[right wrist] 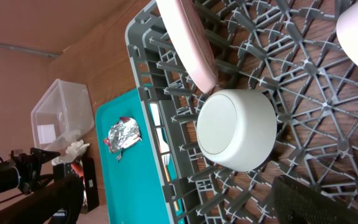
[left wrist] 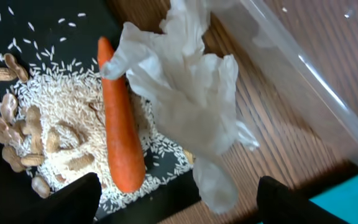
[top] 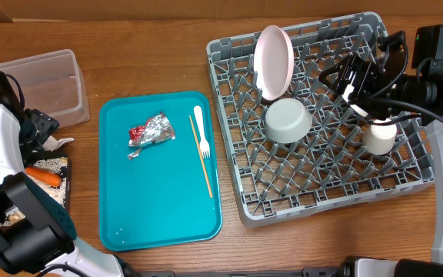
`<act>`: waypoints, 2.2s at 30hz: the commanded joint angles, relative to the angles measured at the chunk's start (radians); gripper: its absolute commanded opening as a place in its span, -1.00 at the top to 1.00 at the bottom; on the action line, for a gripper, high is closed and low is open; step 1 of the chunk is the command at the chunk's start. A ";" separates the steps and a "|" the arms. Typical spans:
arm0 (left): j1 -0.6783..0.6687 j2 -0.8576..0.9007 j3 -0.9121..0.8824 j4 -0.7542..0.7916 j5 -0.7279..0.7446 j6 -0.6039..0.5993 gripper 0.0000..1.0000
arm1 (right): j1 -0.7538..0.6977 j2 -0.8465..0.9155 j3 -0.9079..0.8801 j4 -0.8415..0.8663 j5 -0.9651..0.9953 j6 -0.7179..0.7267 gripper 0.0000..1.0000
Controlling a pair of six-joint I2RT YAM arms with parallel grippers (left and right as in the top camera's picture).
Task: Sort waste into correct bins and load items into the dishwasher rack
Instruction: 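Lower the tissue into the clear container and open the left gripper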
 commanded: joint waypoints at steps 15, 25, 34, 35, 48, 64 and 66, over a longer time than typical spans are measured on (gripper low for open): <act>-0.007 0.077 0.002 0.020 -0.027 0.026 0.92 | 0.002 -0.003 0.005 0.005 0.003 -0.008 -1.00; -0.006 0.006 0.146 -0.153 0.024 -0.031 0.92 | 0.002 -0.003 0.005 0.005 0.003 -0.007 -1.00; -0.005 -0.102 0.315 -0.220 0.105 -0.071 0.92 | 0.002 -0.003 0.005 0.005 0.003 -0.007 -0.99; -0.005 -0.110 0.320 -0.208 0.106 -0.072 0.92 | 0.002 -0.003 0.005 0.005 0.003 -0.007 -1.00; 0.000 -0.051 0.325 0.084 0.035 -0.090 0.92 | 0.002 -0.003 0.005 0.005 0.003 -0.007 -1.00; 0.007 0.088 0.411 0.191 -0.007 0.046 -0.74 | 0.002 -0.003 0.005 0.005 0.003 -0.007 -1.00; 0.005 0.079 0.450 0.132 0.039 0.045 -0.88 | 0.002 -0.003 0.005 0.005 0.003 -0.007 -1.00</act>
